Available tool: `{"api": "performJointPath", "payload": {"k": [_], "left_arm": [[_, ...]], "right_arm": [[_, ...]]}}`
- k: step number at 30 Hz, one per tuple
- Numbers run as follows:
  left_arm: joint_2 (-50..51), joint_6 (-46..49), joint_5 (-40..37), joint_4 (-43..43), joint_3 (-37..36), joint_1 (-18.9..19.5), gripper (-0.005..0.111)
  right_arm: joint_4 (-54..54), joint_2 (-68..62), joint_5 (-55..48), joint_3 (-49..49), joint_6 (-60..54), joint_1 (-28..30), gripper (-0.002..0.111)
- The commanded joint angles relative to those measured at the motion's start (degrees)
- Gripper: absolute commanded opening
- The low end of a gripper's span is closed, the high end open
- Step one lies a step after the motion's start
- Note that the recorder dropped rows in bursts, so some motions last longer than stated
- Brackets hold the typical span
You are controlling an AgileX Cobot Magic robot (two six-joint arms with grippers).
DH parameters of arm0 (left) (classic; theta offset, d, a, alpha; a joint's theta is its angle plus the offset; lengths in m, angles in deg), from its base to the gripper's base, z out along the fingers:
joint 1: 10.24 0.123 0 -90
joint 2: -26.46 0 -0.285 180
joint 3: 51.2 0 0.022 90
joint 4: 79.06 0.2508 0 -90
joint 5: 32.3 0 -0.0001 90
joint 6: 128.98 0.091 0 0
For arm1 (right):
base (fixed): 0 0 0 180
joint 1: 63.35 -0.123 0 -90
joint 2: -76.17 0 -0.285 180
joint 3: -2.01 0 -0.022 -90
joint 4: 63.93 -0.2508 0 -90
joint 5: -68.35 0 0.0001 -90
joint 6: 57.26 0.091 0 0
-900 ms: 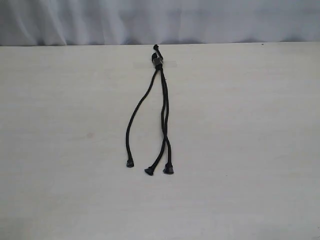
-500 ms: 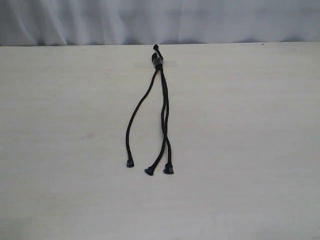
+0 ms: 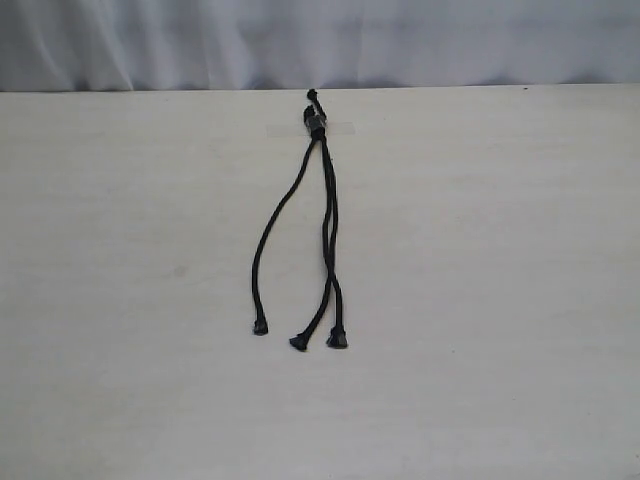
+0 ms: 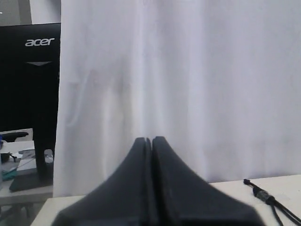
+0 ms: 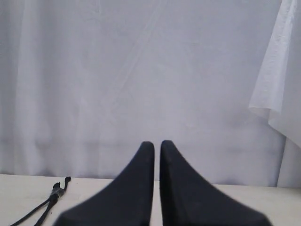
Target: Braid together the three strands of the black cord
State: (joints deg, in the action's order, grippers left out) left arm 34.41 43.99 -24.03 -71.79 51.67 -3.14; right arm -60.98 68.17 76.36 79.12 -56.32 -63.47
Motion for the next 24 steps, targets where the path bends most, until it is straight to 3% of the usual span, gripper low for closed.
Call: {"api": "performJointPath", "payload": {"k": [1, 3, 6, 12, 17, 21, 24], "left_arm": [[-0.2, -3.3, 0.9, -0.4, -0.1, 0.1, 0.000], [-0.2, -3.3, -2.0, -1.0, 1.2, 0.2, 0.000], [1.7, -3.3, -14.3, -1.0, 7.4, 0.2, 0.000], [19.2, -3.3, -38.0, -0.5, 23.8, 0.2, 0.000], [40.4, 1.8, -52.5, -1.8, 33.6, 0.2, 0.000], [56.9, 4.3, -53.3, -7.8, 33.9, 0.2, 0.000], [63.5, 5.8, -51.5, -12.4, 33.9, -0.2, 0.000]], "right_arm": [[-3.0, 0.2, -6.2, -1.0, -0.3, -0.1, 0.004], [-3.0, -1.8, -10.9, -3.9, -0.3, -0.1, 0.004], [-3.0, -8.2, -18.4, -10.1, -0.1, -0.1, 0.004], [-6.6, -28.7, -36.7, -24.9, -0.1, -0.1, 0.004], [-22.6, -47.7, -32.8, -31.2, -2.7, -0.1, 0.004], [-36.6, -67.2, -41.1, -39.4, -16.9, -2.0, 0.004], [-33.4, -80.3, -41.9, -47.4, -14.4, -13.2, 0.004]]}}
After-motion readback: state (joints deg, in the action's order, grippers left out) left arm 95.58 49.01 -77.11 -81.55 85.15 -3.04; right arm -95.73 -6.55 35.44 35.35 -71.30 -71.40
